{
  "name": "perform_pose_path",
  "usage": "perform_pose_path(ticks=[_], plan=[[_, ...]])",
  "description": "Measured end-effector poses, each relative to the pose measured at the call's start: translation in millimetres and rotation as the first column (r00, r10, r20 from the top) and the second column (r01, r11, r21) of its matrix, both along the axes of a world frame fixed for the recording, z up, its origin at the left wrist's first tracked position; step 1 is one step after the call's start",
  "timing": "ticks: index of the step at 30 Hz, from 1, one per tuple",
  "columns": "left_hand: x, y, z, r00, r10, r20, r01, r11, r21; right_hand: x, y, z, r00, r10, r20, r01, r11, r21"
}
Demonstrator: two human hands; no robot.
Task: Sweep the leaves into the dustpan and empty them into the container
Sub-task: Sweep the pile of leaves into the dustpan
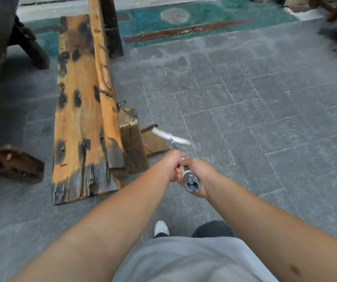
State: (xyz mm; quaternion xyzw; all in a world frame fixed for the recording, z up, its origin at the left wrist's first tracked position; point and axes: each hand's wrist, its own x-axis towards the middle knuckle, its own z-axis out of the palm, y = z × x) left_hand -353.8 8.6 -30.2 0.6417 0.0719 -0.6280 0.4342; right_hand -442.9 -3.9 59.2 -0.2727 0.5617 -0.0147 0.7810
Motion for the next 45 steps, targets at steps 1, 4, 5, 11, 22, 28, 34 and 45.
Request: perform_pose_path(ticks=[1,4,5,11,22,28,34,45], plan=[[19.6,-13.5,1.3,1.0,0.008,-0.009,-0.008,1.0,-0.002,18.9,-17.1,-3.2,1.0,-0.008,0.017,0.007,1.0,0.027],[68.6,-47.7,-1.4,0.995,0.088,-0.05,-0.089,0.996,-0.017,64.8,-61.6,-18.0,0.997,-0.041,0.073,0.031,0.991,0.133],[84.0,-59.2,-3.1,0.994,0.106,-0.035,-0.106,0.994,-0.001,80.2,-76.6,-24.7,0.995,-0.059,0.086,0.043,0.983,0.178],[167.7,-134.4,-26.0,0.975,0.218,0.042,-0.222,0.967,0.125,170.2,-167.1,-76.5,0.996,-0.056,0.073,0.032,0.955,0.294],[333.3,-177.6,-47.2,0.835,-0.101,0.541,-0.065,0.958,0.279,320.8,-240.1,-133.2,0.994,0.089,-0.058,-0.06,0.92,0.388],[435.6,-151.0,-87.0,0.002,-0.861,0.509,0.373,0.473,0.798,354.4,-247.4,-174.2,0.985,0.134,-0.107,-0.075,0.897,0.436],[458.2,-167.4,-112.4,-0.206,-0.964,0.17,0.513,0.042,0.857,378.0,-257.4,-210.1,0.86,0.468,-0.2,-0.354,0.832,0.427],[493.3,-183.8,-143.0,-0.074,-0.984,0.161,0.696,0.065,0.715,415.4,-267.6,-260.6,0.628,0.692,-0.357,-0.63,0.721,0.289]])
